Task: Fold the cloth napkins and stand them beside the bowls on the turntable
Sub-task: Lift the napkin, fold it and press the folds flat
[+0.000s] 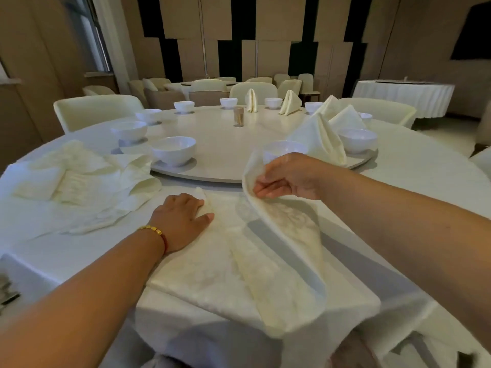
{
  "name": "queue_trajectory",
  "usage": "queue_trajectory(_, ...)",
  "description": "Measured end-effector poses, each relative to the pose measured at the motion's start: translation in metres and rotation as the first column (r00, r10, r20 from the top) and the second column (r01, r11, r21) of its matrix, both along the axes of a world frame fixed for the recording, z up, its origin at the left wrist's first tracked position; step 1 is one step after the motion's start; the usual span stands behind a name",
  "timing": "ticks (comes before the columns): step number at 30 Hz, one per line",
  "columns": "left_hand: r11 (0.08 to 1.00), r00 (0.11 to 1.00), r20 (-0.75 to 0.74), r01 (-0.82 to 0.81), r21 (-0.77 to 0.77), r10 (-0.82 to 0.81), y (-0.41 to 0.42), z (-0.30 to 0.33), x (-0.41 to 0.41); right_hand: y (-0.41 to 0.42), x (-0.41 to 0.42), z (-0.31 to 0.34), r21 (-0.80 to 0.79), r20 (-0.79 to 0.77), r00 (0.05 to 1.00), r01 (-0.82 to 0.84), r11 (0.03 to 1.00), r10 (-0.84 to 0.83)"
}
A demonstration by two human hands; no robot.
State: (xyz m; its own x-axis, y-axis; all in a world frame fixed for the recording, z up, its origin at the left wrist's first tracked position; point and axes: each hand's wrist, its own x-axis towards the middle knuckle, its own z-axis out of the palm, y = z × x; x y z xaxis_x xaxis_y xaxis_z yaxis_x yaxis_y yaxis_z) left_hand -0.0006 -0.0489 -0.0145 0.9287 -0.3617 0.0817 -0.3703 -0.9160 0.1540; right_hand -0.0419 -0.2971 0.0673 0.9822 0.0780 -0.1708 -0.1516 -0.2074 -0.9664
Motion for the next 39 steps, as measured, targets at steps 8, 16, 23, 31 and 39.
queue_trajectory(8, 1.000, 1.000, -0.001, 0.019, -0.015, -0.019, 0.003, -0.003, 0.005, 0.068, 0.055, -0.040, -0.729, 0.068, 0.996, 0.008, 0.684, 0.060)
queue_trajectory(16, 1.000, 1.000, 0.004, 0.018, -0.001, -0.018, 0.002, -0.002, 0.003, 0.086, 0.074, -0.044, -0.824, -0.039, 0.999, -0.028, 0.567, -0.008)
queue_trajectory(23, 1.000, 1.000, 0.011, 0.021, -0.001, -0.021, 0.002, -0.002, 0.003, 0.086, 0.078, -0.047, -0.762, -0.064, 0.997, -0.026, 0.647, -0.036)
queue_trajectory(31, 0.997, 0.993, -0.089, 0.076, 0.010, -0.074, 0.005, 0.006, 0.006, 0.088, 0.075, -0.045, -0.748, -0.110, 0.993, -0.049, 0.662, -0.052)
queue_trajectory(39, 0.987, 0.974, -0.196, 0.132, 0.096, -0.112, 0.003, 0.026, 0.021, 0.079, 0.056, -0.043, -0.425, 0.085, 0.994, 0.094, 0.900, -0.063)
